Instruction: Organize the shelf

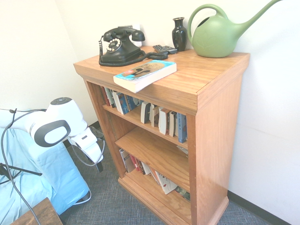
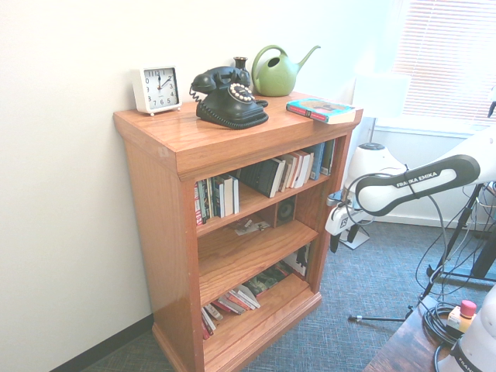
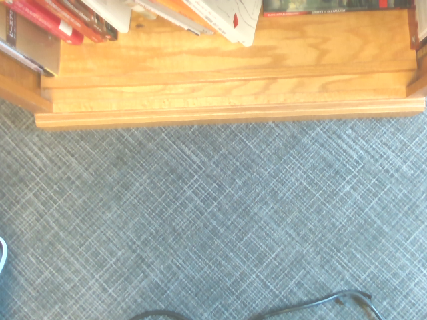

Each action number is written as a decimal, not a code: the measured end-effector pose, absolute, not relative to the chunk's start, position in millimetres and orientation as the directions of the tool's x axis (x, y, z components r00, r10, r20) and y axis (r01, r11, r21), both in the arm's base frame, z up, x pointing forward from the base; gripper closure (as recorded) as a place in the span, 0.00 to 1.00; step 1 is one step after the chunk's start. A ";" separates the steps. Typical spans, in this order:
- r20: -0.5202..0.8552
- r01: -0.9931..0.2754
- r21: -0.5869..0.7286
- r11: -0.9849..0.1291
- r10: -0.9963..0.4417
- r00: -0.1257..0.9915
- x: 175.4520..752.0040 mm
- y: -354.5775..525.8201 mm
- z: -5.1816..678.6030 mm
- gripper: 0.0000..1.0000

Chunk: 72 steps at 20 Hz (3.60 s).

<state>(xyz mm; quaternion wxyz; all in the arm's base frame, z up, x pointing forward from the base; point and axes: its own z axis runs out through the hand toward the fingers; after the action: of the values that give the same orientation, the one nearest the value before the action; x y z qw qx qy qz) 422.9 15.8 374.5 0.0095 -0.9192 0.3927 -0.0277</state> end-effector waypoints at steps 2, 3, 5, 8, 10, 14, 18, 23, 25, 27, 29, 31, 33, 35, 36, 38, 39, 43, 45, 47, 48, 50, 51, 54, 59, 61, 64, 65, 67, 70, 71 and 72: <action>0.041 -0.725 -0.034 -0.688 -0.726 0.687 423.1 15.5 374.3 0.00; 0.056 -0.723 -0.026 -0.691 -0.723 0.689 424.4 13.0 376.5 0.00; 0.123 -0.724 0.018 -0.689 -0.717 0.686 433.3 -3.8 397.1 0.00; 0.267 -0.728 0.110 -0.677 -0.685 0.678 447.9 -42.5 460.8 0.00; 0.361 -0.731 0.174 -0.660 -0.648 0.670 452.2 -61.0 502.4 0.00; 0.516 -0.739 0.314 -0.596 -0.546 0.660 457.1 -65.2 550.9 0.00; 0.637 -0.738 0.438 -0.513 -0.402 0.658 464.4 -31.8 581.8 0.00; 0.714 -0.755 0.575 -0.317 -0.257 0.652 487.3 4.1 594.6 0.00; 0.724 -0.758 0.604 -0.244 -0.228 0.651 499.6 13.4 593.8 0.00; 0.729 -0.760 0.616 -0.207 -0.215 0.650 511.9 22.2 592.7 0.00; 0.736 -0.766 0.616 -0.186 -0.211 0.643 523.6 27.4 595.4 0.00; 0.745 -0.774 0.611 -0.164 -0.212 0.633 535.8 26.6 599.9 0.00; 0.754 -0.784 0.603 -0.146 -0.218 0.620 549.4 24.3 604.4 0.00; 0.760 -0.792 0.594 -0.137 -0.225 0.609 562.4 25.1 609.0 0.00; 0.763 -0.795 0.592 -0.136 -0.226 0.606 568.2 27.5 611.6 0.00; 0.763 -0.795 0.591 -0.137 -0.224 0.606 577.8 34.2 616.6 0.00; 0.763 -0.794 0.592 -0.137 -0.221 0.607 582.4 36.8 618.8 0.00; 0.760 -0.793 0.595 -0.133 -0.229 0.609 600.1 31.5 624.8 0.00; 0.757 -0.792 0.597 -0.130 -0.235 0.610 605.7 27.2 626.4 0.00; 0.755 -0.791 0.599 -0.129 -0.239 0.610 608.6 24.6 627.6 0.00; 0.754 -0.790 0.600 -0.128 -0.240 0.612 609.6 23.5 628.0 0.00; 0.749 -0.786 0.606 -0.126 -0.241 0.617 610.8 21.4 626.5 1.00; 0.748 -0.784 0.608 -0.124 -0.242 0.619 611.3 20.5 625.5 1.00; 0.738 -0.776 0.619 -0.122 -0.247 0.628 611.8 16.4 623.8 1.00; 0.708 -0.748 0.651 -0.129 -0.251 0.660 611.8 12.2 620.3 1.00; 0.700 -0.740 0.659 -0.133 -0.249 0.669 612.1 12.5 618.0 1.00; 0.694 -0.732 0.666 -0.142 -0.243 0.678 613.3 12.7 613.8 1.00; 0.691 -0.730 0.669 -0.144 -0.241 0.681 613.4 12.8 612.4 1.00; 0.688 -0.726 0.672 -0.147 -0.238 0.685 613.6 13.2 611.1 1.00; 0.689 -0.726 0.670 -0.155 -0.233 0.686 614.4 13.9 611.1 1.00; 0.691 -0.727 0.668 -0.159 -0.231 0.685 614.7 14.2 611.7 1.00; 0.693 -0.729 0.665 -0.162 -0.229 0.684 614.5 14.3 613.1 1.00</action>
<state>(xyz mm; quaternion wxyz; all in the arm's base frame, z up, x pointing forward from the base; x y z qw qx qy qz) 614.5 14.3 613.1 -0.5578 -0.7285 0.3287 -0.2240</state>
